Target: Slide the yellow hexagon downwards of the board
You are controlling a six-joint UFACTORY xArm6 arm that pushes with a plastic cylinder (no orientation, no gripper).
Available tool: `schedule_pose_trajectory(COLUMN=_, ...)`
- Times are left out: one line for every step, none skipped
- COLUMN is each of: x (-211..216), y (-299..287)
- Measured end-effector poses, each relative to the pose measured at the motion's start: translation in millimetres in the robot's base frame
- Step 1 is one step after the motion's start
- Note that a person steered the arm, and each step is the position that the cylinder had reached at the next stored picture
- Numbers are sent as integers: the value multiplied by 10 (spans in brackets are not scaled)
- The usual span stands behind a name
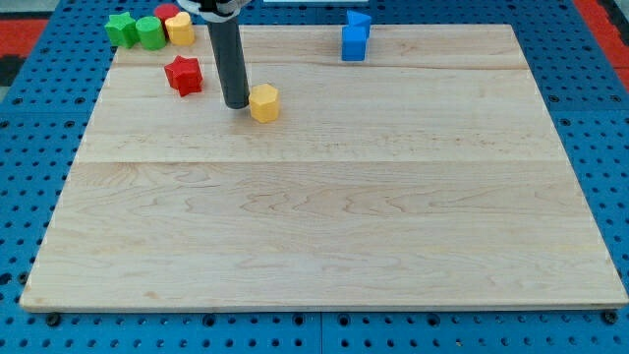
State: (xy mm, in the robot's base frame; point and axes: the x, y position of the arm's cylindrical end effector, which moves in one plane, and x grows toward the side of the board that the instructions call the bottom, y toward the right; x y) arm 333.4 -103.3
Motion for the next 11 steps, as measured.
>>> schedule_pose_trajectory(x=-181, y=147)
schedule_pose_trajectory(x=626, y=659)
schedule_pose_trajectory(x=1380, y=758)
schedule_pose_trajectory(x=869, y=767)
schedule_pose_trajectory(x=671, y=899)
schedule_pose_trajectory(x=1206, y=1116)
schedule_pose_trajectory(x=1502, y=1122)
schedule_pose_trajectory(x=1772, y=1182)
schedule_pose_trajectory(x=2104, y=1249)
schedule_pose_trajectory(x=1740, y=1212)
schedule_pose_trajectory(x=1149, y=1042)
